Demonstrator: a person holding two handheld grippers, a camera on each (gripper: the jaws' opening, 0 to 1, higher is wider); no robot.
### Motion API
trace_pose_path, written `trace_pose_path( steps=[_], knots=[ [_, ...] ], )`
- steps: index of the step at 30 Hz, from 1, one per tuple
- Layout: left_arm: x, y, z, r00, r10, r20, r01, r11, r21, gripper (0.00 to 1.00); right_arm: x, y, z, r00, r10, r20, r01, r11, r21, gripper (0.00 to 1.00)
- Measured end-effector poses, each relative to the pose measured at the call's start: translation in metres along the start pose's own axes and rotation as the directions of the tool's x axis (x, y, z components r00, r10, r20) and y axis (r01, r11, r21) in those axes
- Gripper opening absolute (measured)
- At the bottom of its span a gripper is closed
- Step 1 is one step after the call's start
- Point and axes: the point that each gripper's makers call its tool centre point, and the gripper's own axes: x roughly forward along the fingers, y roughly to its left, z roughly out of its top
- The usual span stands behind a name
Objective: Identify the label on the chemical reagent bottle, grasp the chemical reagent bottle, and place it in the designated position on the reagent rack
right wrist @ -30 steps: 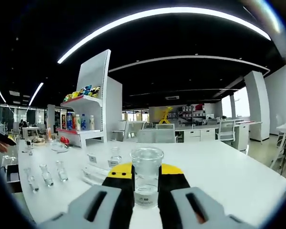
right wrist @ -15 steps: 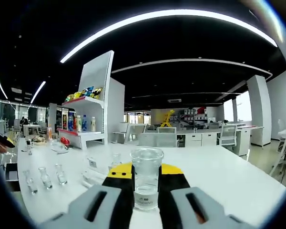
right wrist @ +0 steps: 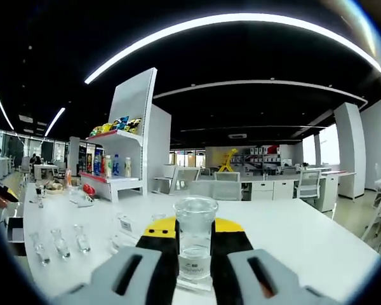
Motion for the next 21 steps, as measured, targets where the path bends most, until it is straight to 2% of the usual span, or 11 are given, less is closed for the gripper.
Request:
trace_pose_path(
  steps=[3, 4, 10, 16, 21],
  knots=[
    [-0.001, 0.001, -0.001, 1.0, 0.003, -0.001, -0.003, 1.0, 0.0, 0.91, 0.002, 0.001, 0.0, 1.0, 0.002, -0.001, -0.002, 1.0, -0.002, 0.15],
    [-0.001, 0.002, -0.001, 1.0, 0.005, -0.001, -0.005, 1.0, 0.0, 0.91, 0.01, 0.002, -0.001, 1.0, 0.006, -0.006, -0.006, 1.0, -0.003, 0.15],
    [-0.004, 0.006, -0.001, 1.0, 0.012, 0.001, -0.012, 1.0, -0.003, 0.91, 0.03, 0.004, -0.007, 1.0, 0.016, -0.024, -0.016, 1.0, 0.009, 0.15],
    [-0.005, 0.011, -0.004, 1.0, 0.022, -0.002, -0.022, 1.0, -0.008, 0.91, 0.045, 0.006, -0.014, 0.999, 0.021, -0.033, -0.02, 0.999, 0.035, 0.15],
    [-0.006, 0.016, -0.006, 0.999, 0.033, -0.002, -0.033, 0.999, -0.017, 0.91, 0.059, 0.008, -0.021, 0.999, 0.016, -0.039, -0.015, 1.0, 0.026, 0.15]
  ],
)
